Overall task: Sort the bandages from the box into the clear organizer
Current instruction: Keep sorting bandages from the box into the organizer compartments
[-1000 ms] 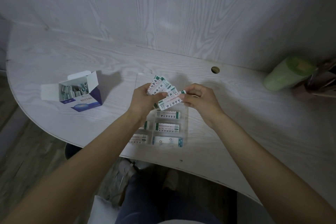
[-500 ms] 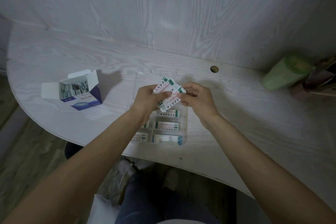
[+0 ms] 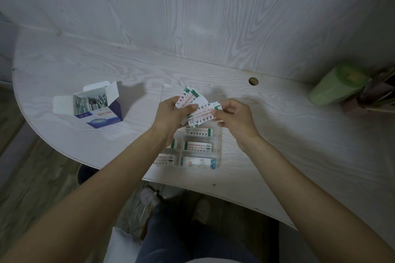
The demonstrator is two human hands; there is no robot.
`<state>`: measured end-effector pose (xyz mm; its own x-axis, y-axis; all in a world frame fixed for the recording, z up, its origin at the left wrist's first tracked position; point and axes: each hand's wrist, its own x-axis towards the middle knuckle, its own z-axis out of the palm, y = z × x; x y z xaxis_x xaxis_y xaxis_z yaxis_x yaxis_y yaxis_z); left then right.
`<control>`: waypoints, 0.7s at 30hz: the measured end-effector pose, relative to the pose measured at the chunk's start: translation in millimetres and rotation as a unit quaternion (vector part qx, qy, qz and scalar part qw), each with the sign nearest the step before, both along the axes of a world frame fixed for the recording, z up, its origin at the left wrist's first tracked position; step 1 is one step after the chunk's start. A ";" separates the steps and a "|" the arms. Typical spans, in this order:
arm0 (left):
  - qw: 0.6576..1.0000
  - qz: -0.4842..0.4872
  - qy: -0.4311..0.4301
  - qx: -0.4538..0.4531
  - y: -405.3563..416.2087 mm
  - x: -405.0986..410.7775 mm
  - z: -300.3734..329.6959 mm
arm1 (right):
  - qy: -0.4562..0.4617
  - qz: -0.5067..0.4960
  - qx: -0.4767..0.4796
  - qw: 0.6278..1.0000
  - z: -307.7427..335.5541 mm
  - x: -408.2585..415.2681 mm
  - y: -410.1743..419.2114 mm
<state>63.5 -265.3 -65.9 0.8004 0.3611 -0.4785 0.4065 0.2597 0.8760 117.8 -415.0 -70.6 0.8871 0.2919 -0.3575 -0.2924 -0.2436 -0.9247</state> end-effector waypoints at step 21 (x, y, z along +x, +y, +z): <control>0.991 -0.030 0.022 0.132 28.8 -3.0 -34.1 | -0.017 0.027 -0.135 0.990 -51.0 3.4 11.9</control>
